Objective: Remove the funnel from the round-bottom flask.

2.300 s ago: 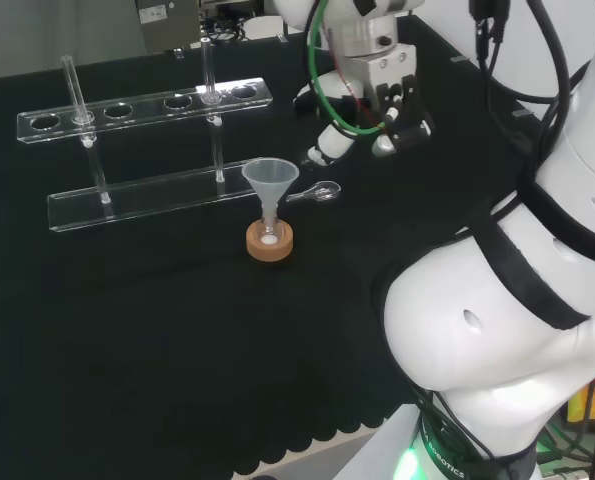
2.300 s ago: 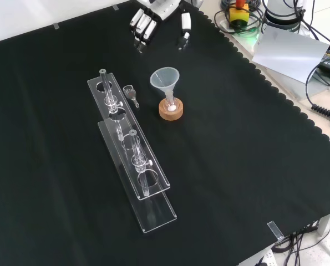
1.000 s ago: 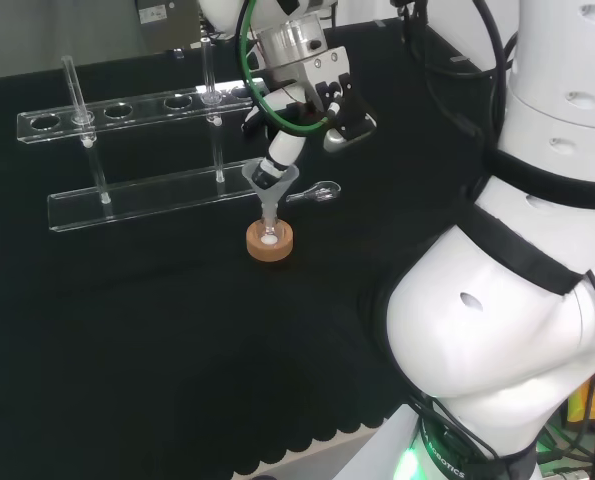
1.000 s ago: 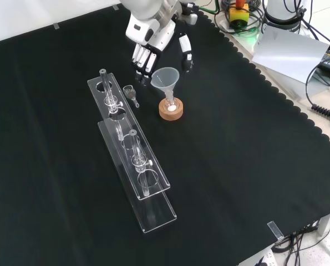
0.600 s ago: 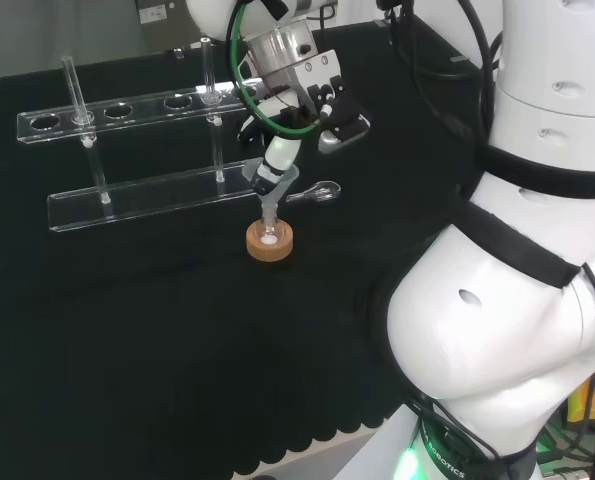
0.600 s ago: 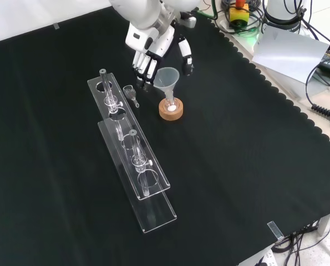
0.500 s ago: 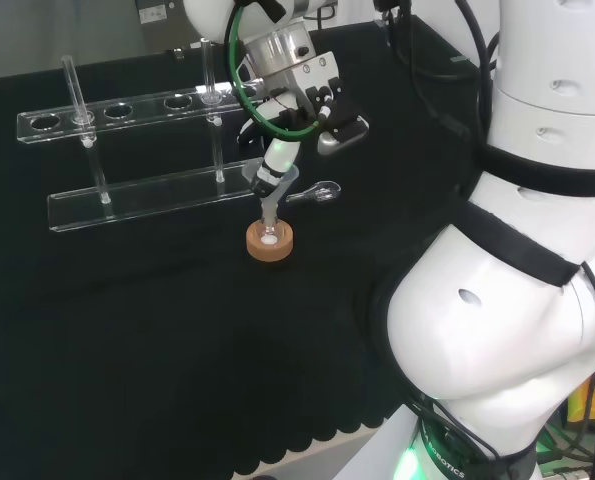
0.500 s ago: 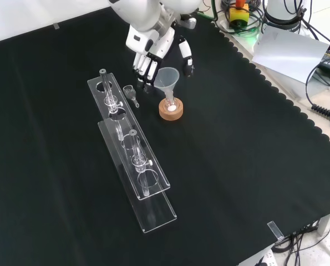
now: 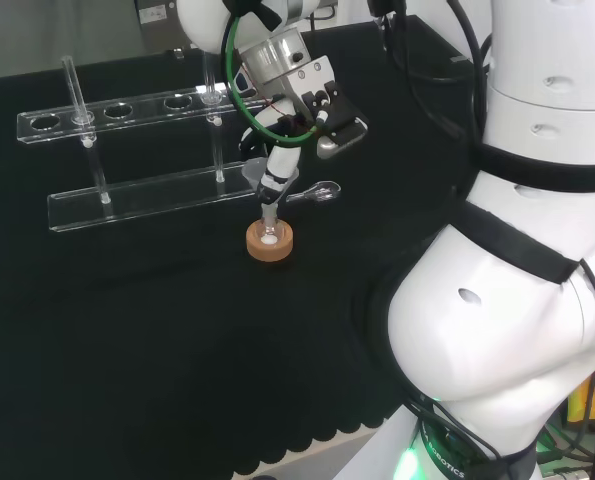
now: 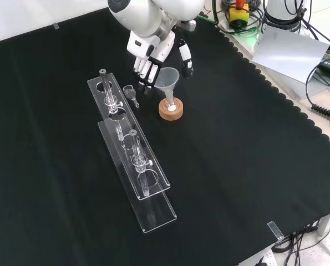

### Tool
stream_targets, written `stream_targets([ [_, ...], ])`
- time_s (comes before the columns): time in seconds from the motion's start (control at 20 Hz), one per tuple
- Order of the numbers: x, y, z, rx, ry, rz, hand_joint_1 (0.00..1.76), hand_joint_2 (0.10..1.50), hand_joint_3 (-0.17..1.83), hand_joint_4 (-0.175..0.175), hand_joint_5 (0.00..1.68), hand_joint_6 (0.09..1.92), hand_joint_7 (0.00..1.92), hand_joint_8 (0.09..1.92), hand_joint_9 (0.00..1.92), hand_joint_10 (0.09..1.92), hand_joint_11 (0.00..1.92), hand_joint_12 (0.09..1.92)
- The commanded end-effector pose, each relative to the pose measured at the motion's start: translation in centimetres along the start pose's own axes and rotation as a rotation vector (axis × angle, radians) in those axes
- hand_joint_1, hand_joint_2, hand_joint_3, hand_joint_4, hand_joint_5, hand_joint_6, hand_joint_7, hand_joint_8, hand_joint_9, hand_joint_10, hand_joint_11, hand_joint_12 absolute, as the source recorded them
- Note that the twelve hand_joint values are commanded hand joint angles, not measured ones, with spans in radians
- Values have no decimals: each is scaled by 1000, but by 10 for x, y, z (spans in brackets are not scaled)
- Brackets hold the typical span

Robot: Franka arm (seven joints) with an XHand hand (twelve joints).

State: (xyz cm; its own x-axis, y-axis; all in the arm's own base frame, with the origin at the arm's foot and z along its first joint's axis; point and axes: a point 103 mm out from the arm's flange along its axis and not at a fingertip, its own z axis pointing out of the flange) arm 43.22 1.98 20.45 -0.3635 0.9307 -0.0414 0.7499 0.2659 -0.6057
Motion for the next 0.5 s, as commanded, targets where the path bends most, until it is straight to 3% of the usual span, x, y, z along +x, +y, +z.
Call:
stream_targets([
  [0.05,-2,2,5,16,-16,8,716,670,337,45,191,87,16,663,347,751,300,1493],
  [0.3,-1,3,6,9,-33,7,742,659,380,41,218,87,72,677,476,680,313,1484],
  [0.5,1,3,4,-33,-60,4,763,648,439,33,288,87,227,659,617,591,339,1461],
])
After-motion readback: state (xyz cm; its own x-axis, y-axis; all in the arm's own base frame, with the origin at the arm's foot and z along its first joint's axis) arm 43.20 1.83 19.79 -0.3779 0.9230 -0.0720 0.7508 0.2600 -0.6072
